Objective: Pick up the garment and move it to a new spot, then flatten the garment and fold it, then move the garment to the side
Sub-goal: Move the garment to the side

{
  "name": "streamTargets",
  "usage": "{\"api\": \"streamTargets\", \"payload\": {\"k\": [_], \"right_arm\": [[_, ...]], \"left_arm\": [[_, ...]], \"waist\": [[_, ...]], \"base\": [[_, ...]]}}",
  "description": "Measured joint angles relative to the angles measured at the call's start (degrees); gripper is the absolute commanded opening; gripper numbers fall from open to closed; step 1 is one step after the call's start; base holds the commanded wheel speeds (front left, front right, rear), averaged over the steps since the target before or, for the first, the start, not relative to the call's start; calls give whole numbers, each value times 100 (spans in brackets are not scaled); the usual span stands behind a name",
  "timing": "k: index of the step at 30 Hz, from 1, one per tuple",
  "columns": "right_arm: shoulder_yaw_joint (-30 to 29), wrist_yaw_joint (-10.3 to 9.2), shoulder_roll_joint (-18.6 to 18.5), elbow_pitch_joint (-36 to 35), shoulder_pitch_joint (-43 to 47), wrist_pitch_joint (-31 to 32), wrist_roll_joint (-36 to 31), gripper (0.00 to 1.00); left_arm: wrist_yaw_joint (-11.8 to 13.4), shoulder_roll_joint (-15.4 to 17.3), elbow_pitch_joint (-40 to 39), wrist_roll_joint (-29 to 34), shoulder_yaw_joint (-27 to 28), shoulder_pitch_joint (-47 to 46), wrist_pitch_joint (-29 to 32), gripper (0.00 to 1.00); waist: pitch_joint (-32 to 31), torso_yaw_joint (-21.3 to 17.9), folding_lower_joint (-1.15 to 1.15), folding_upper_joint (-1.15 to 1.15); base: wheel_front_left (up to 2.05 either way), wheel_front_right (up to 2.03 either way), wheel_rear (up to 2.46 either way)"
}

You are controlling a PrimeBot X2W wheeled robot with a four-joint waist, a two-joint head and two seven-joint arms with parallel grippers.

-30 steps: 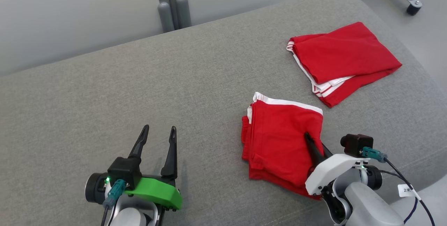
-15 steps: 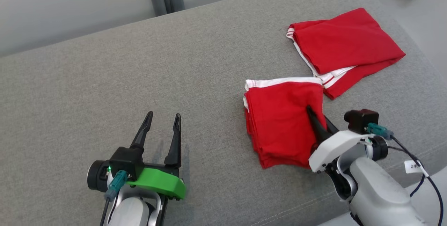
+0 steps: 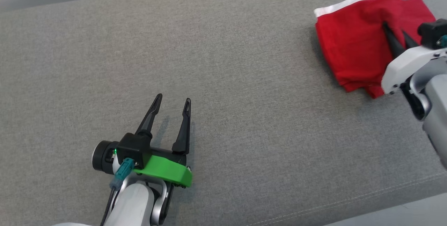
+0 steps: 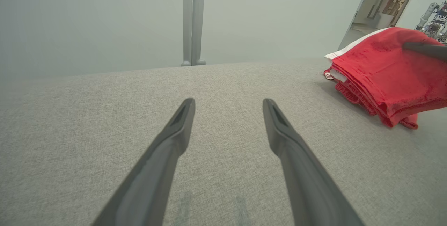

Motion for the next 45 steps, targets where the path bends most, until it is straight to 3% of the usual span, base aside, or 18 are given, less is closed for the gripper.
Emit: {"api": "streamTargets", "payload": {"k": [13, 14, 15, 18, 22, 26, 33, 45], "right_arm": [[-53, 2, -924, 1296, -915, 120, -369, 0], [-92, 5, -998, 1424, -948, 96, -433, 46], [-166, 5, -1073, 1567, -1003, 58, -502, 100], [-360, 4, -1300, 1937, -1180, -73, -914, 100], [-910, 4, -1214, 2117, -1286, -141, -1218, 100], [-1668, 4, -1037, 1582, -1176, -158, -1494, 100], [-2562, 4, -7, -147, -71, -158, -1906, 100], [-2587, 4, 1380, -1571, 1813, -158, -1771, 100]], "left_arm": [[34, 1, -102, -42, -119, -175, 0, 100], [34, 1, -113, -41, -124, -192, 0, 100], [34, 1, -113, -40, -126, -203, 0, 100], [29, 2, -109, -10, -123, -236, 0, 100], [29, 1, -89, 4, -90, -250, 0, 100], [29, 1, -45, 18, -47, -273, 0, 100], [89, 2, -38, 44, 107, -232, 0, 100], [187, 3, 40, -8, 587, 298, 0, 100]], "waist": [[632, 575, 0, 0], [673, 605, 0, 0], [711, 631, 0, 0], [813, 693, 0, 0], [893, 722, 0, 0], [851, 699, 0, 0], [592, 679, 0, 0], [-228, 730, -1, 0]], "base": [[0, 0, 0], [0, 0, 0], [0, 0, 0], [0, 0, 0], [0, 0, 0], [0, 0, 0], [0, 0, 0], [0, 0, 0]]}}
